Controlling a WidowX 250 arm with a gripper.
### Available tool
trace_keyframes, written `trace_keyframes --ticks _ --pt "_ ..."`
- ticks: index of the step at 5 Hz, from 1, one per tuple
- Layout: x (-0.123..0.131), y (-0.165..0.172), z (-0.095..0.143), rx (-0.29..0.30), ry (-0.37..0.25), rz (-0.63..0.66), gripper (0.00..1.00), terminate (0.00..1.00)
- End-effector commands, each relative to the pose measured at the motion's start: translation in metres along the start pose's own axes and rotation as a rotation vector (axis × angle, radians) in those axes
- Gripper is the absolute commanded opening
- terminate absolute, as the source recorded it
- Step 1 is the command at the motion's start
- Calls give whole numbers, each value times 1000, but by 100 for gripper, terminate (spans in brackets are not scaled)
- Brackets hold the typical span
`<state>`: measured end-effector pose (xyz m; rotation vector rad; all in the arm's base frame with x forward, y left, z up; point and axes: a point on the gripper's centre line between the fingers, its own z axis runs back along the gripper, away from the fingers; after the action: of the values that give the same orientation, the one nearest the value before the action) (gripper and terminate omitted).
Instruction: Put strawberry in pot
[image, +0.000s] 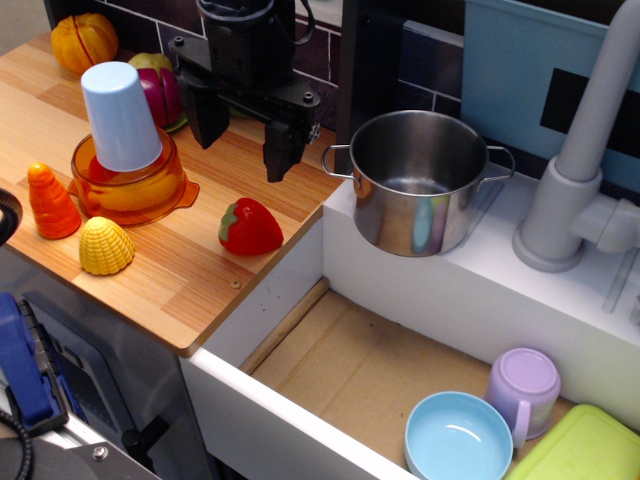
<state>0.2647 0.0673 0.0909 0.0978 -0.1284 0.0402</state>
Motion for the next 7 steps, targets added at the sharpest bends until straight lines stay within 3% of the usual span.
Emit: trace_keyframes --ticks 1,4,7 --pt "0 0 0 0 0 0 100 0" --pt "-18 2 -42 -2 -44 -18 100 0" --pt "-8 0 -68 -25 -126 -19 100 0"
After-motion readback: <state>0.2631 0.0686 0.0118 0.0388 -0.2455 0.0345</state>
